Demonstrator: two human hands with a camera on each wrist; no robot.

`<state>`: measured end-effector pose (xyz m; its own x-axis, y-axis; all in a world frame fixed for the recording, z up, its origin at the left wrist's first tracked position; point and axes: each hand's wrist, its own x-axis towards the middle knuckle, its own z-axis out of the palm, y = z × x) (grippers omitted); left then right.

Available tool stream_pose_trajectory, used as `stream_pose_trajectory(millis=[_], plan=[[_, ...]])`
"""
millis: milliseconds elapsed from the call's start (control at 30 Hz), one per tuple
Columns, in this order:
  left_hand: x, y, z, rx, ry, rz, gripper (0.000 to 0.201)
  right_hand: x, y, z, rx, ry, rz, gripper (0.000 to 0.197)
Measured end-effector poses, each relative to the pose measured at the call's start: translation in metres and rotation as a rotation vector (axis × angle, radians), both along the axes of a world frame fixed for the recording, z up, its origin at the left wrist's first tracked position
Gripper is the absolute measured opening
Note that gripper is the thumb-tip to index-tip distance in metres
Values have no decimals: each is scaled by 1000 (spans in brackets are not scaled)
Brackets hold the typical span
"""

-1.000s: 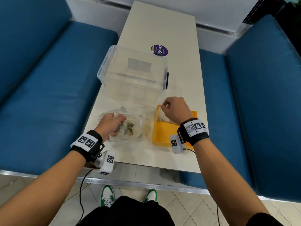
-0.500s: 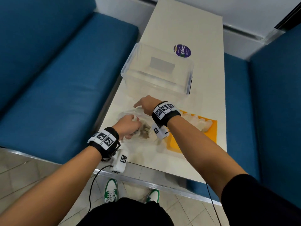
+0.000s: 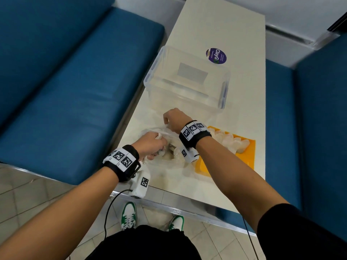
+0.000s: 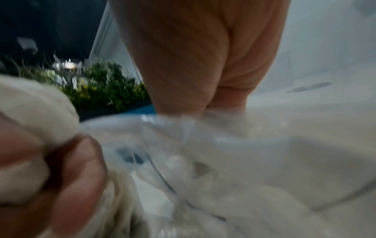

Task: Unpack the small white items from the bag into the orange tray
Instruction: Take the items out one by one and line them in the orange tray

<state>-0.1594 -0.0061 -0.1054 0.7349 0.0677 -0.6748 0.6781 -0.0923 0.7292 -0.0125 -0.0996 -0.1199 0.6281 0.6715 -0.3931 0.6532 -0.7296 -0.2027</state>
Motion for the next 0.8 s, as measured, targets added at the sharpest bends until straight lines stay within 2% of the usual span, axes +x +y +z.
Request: stream_pose_trajectory(millis=[133,333,533,667,800], plan=[[5,4,5,3,-27,83,29,1,-23,10,159,-34,-96,13],[14,-3,22,17,-180,237,24,-10,-68,37,495,11,-352,16],[19,-32,27,15,-284,212,30,-37,-108,59,787,190,-582,19],[20,-51,26,33,-325,214,30,-51,-127,69,804,263,-605,23],[20,-63,31,91,-351,162,22,-54,-142,75,700,184,-556,34]])
